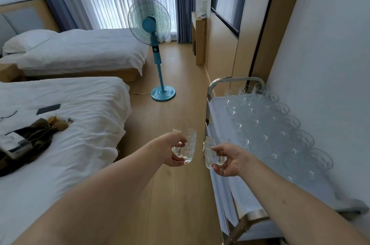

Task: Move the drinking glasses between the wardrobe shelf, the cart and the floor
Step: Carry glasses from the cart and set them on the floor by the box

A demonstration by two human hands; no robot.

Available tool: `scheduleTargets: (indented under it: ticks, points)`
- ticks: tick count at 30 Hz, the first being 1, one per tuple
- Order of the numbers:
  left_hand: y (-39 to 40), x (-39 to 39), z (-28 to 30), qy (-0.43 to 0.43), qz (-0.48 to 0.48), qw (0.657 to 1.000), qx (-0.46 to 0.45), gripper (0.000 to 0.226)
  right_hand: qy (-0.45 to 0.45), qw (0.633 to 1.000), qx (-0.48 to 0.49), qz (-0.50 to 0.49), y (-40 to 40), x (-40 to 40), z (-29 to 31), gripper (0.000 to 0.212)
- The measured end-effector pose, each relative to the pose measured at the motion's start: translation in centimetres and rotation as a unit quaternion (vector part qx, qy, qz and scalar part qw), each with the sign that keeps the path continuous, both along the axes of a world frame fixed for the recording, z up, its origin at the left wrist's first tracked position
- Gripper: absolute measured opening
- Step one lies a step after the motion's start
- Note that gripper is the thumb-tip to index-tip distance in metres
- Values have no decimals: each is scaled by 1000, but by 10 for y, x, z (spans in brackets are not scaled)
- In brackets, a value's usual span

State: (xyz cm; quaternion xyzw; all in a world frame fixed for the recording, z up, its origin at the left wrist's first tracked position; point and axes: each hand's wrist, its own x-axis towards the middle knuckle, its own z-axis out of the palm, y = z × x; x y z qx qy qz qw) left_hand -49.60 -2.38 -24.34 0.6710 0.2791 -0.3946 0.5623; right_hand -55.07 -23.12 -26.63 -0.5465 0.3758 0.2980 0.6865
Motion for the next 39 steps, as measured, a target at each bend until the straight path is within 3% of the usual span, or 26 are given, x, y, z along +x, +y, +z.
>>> scheduleTargets:
  ticks: [11, 20, 27, 39]
  points:
    - [-6, 144, -33, 23, -72, 997, -17, 25, 14, 995, -3, -102, 6, 113, -25, 19]
    - [2, 274, -51, 17, -144, 989, -11, 41, 16, 975, -29, -221, 36, 197, -47, 35]
    - [-4, 336, -57, 6, -217, 976, 9, 35, -20, 944, -4, -329, 50, 231, -65, 25]
    - [-80, 390, -88, 23, -200, 979, -36, 20, -50, 918, -103, -380, 17, 276, -90, 50]
